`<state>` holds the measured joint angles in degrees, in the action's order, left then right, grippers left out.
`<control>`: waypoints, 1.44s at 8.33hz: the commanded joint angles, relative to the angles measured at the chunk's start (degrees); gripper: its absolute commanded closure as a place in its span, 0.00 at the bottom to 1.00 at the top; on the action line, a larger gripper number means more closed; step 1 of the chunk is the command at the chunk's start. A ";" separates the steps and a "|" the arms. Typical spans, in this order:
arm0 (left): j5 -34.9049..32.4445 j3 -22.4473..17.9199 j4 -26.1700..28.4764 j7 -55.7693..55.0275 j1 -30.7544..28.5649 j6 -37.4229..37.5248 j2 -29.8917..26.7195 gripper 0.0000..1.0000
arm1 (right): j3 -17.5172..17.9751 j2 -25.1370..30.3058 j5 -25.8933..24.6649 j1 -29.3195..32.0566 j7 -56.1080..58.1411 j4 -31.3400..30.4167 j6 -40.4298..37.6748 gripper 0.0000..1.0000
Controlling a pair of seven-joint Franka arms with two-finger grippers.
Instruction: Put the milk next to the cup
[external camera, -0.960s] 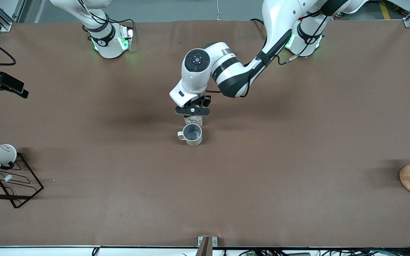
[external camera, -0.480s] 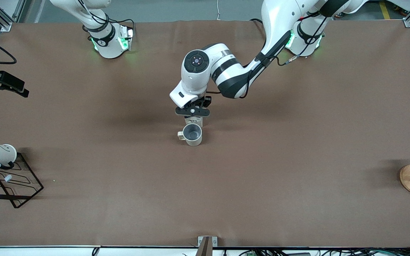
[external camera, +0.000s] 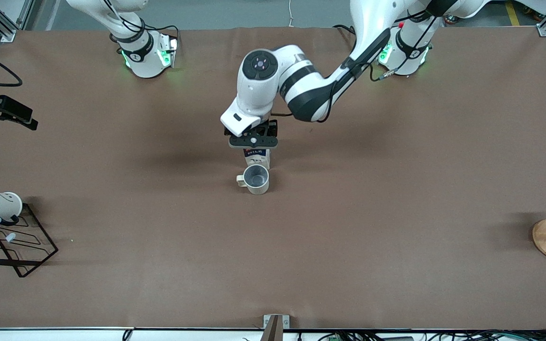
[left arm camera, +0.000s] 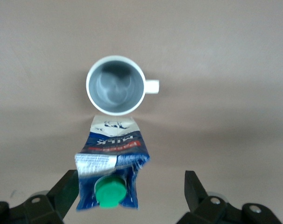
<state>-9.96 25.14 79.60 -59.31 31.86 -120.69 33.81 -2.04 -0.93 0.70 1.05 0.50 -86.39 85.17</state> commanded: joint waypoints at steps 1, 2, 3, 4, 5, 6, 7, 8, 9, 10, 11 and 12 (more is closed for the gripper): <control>-1.11 -0.53 1.35 -0.81 -7.65 3.08 -6.29 0.00 | 0.72 -0.12 -0.88 0.44 0.38 0.44 -0.44 0.00; -1.28 -0.53 1.70 -2.55 -13.26 5.61 -8.22 0.00 | 0.72 -0.12 -0.88 0.35 0.46 0.44 -0.18 0.00; -1.63 -0.53 2.31 -2.04 -19.06 6.25 -9.37 0.00 | 0.81 -0.12 -0.88 0.35 0.55 0.44 -0.27 0.00; -2.59 -0.53 3.88 -0.47 -23.03 6.51 -11.38 0.00 | 0.81 -0.12 -0.88 0.44 0.55 0.44 -0.44 0.00; -3.04 2.87 8.42 6.59 -31.95 6.87 -15.75 0.00 | 0.81 -0.12 -0.88 0.44 0.64 0.44 -0.36 0.00; -1.56 -1.02 11.34 16.93 -33.17 8.35 -20.49 0.00 | 0.81 -0.12 -0.88 0.61 0.64 0.44 -0.44 0.00; 2.63 -6.97 11.89 24.34 -31.79 9.15 -22.89 0.00 | 0.81 -0.12 -0.79 0.62 0.90 0.44 -0.44 0.00; 6.32 -13.73 11.81 31.55 -29.43 10.72 -25.18 0.00 | 0.81 -0.12 -0.88 0.53 0.91 0.44 -0.44 0.00; 8.28 -18.58 11.20 36.67 -27.92 13.61 -26.59 0.00 | 0.81 -0.04 -0.79 0.61 0.99 0.44 -0.44 0.00; 8.82 -22.29 10.59 45.60 -26.60 15.64 -28.61 0.00 | 0.81 -0.03 -0.79 0.62 1.08 0.44 -0.44 0.00; 9.95 -26.24 10.14 53.08 -25.72 17.92 -30.54 0.00 | 0.81 -0.03 -0.88 0.62 1.17 0.52 -0.53 0.00; 11.10 -27.32 10.05 53.94 -25.89 19.68 -32.56 0.00 | 0.81 0.05 -0.79 0.70 1.17 0.52 -0.53 0.00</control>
<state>-0.19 -0.47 88.76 -7.84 5.00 -102.92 4.20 -1.75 -0.94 0.65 1.06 0.80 -86.36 85.16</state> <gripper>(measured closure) 0.000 0.000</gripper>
